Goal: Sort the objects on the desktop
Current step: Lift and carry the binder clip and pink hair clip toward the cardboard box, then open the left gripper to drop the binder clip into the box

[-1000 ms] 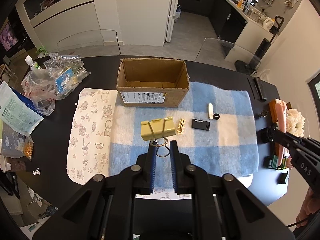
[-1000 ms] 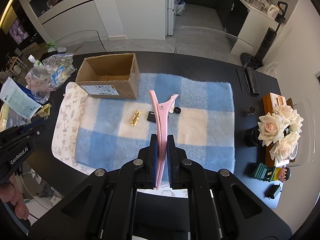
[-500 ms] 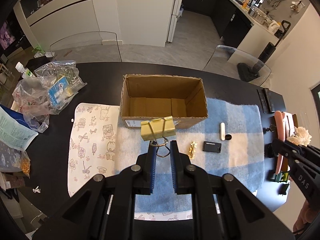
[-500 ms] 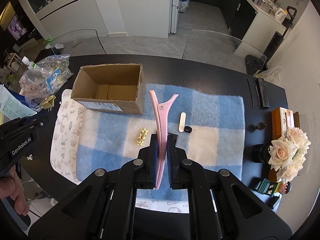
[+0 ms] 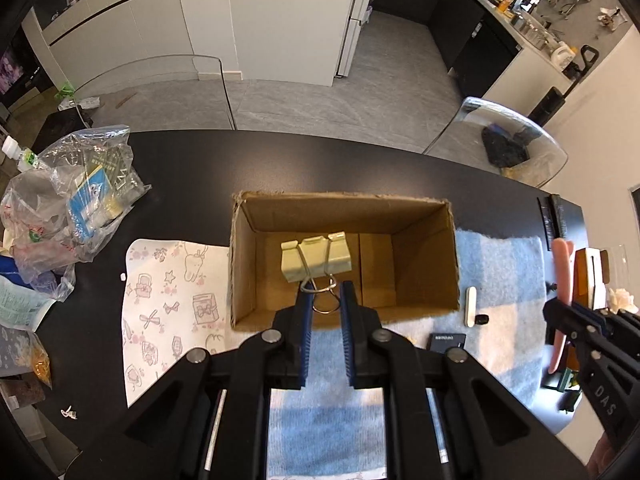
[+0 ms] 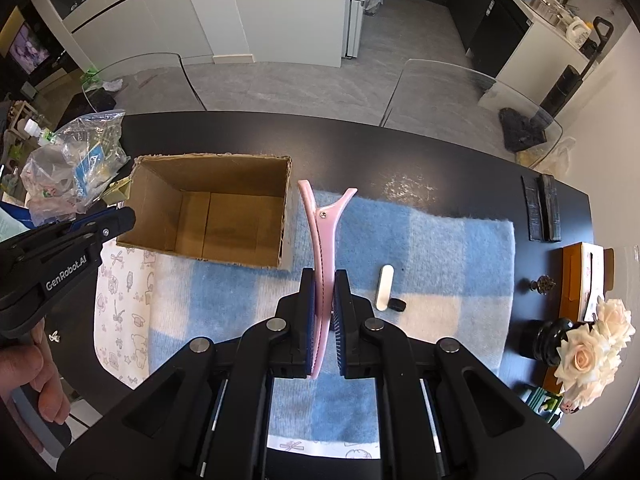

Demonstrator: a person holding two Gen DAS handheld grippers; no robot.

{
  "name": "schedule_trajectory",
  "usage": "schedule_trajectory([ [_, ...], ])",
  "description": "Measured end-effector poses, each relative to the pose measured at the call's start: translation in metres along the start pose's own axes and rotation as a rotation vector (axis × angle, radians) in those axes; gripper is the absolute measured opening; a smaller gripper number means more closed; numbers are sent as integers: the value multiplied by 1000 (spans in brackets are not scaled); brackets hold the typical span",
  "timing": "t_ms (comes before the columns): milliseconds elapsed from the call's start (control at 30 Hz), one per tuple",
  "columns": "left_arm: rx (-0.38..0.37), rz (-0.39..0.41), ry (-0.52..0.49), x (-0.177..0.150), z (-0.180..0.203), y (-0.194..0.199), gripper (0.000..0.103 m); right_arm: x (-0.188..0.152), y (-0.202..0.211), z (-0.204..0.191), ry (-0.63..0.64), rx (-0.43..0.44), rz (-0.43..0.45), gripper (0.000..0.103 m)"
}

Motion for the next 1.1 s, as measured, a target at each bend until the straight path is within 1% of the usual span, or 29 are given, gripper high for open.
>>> schedule_trajectory([
  [167,-6,-10,-2,8,0,-12,13,6,-12,-3,0,1,-13,8],
  [400,-8,-23,-7,10,-2,-22,13,9,-23,-7,5,4,-27,8],
  [600,3,-23,-8,9,-5,-23,14,9,-27,-10,10,7,-38,8],
  [833,12,-4,-7,10,-10,-22,14,8,-28,-14,12,13,-40,8],
  [900,-4,-9,-5,11,-10,-23,14,7,-28,-15,14,13,-41,8],
  [933,-25,-15,-3,11,-10,-24,16,7,-28,-16,15,13,-42,8],
  [1000,-37,-21,5,11,-12,-25,42,7,-28,-16,14,13,-41,8],
  [1033,-33,-16,8,11,-12,-25,69,4,-27,-17,19,15,-39,8],
  [1067,-24,-7,7,12,-13,-23,87,4,-27,-17,21,16,-38,8],
  [1100,-14,-3,4,11,-13,-22,93,4,-27,-18,22,17,-37,8],
])
Point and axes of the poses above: each gripper's, at about its wrist camera, not at the fingertips, and y roughly against the way its jaws point, z to its right, x to its top, the point moved 6 cm from there along -y, roughly the way its jaws point, and after that the axes turned 6 degrees about -y, right-handed, at the moved point
